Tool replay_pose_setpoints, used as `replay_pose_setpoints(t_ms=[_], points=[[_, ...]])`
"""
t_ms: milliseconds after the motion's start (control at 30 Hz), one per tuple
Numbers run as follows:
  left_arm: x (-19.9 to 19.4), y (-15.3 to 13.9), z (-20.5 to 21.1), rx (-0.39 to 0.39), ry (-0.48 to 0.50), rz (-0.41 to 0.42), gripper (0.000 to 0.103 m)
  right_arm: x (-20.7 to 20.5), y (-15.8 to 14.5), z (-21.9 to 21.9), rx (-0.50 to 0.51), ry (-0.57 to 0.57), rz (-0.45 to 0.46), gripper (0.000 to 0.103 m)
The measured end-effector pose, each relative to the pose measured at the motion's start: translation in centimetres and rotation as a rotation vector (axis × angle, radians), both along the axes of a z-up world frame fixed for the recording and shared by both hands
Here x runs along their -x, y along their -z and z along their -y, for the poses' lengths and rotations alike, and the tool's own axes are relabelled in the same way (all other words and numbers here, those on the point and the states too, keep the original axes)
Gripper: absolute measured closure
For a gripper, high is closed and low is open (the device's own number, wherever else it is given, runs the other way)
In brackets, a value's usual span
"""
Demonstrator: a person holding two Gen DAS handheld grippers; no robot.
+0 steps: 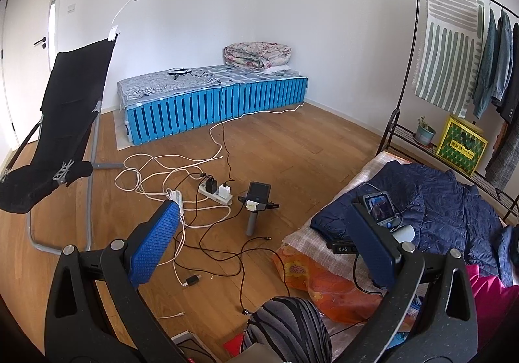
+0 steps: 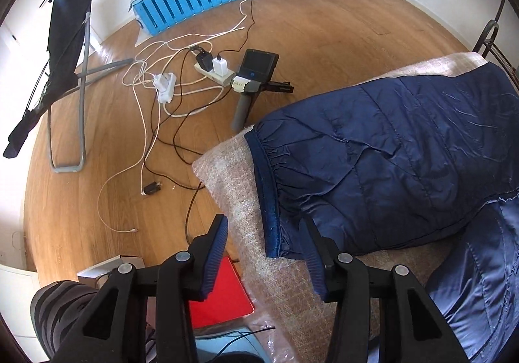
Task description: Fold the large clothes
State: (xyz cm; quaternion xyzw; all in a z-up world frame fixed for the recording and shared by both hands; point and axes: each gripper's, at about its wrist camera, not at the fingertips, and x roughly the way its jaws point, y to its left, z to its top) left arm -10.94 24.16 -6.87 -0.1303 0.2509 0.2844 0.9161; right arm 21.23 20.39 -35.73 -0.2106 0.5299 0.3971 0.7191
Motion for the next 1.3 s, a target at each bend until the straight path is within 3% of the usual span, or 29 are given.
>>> replay_pose_setpoints(t_ms=[167,300,367,433,533,700,967,1133,1300], points=[[-0.7,0.6,-0.2,0.024,0.008,-0.013,0.0,-0.3,1.0,-1.4,0.049,-0.007,0.003,0.057],[-1.3,1.0,-0.4,0.038,0.017,-0.019,0.0,-0.7,1.4,-1.9,0.09,-0.01,0.012,0.067],[-1.7,1.2,-0.4,0.048,0.025,-0.02,0.0,-1.1,1.3,-1.8,0.091,-0.005,0.008,0.075],[-2.0,1.5,-0.4,0.052,0.032,-0.023,0.0,-1.6,1.3,-1.6,0.088,0.004,0.0,0.09],[-2.6,1.8,0.0,0.05,0.045,-0.028,0.0,-2.9,1.2,-1.0,0.041,0.043,-0.054,0.098],[-3.9,2.2,0.6,0.039,0.074,-0.042,0.0,-5.4,-1.0,2.1,-0.163,0.169,-0.178,0.1],[-7.3,2.0,3.1,-0.001,0.148,-0.047,0.0,-9.6,-8.4,9.9,-0.529,0.355,-0.302,0.101],[-9.9,1.6,6.0,-0.04,0.226,-0.035,0.0,-12.1,-11.6,18.9,-0.705,0.506,-0.308,0.101],[-13.9,1.3,9.9,-0.093,0.331,-0.023,0.0,-13.5,-11.7,30.3,-0.765,0.682,-0.257,0.101]])
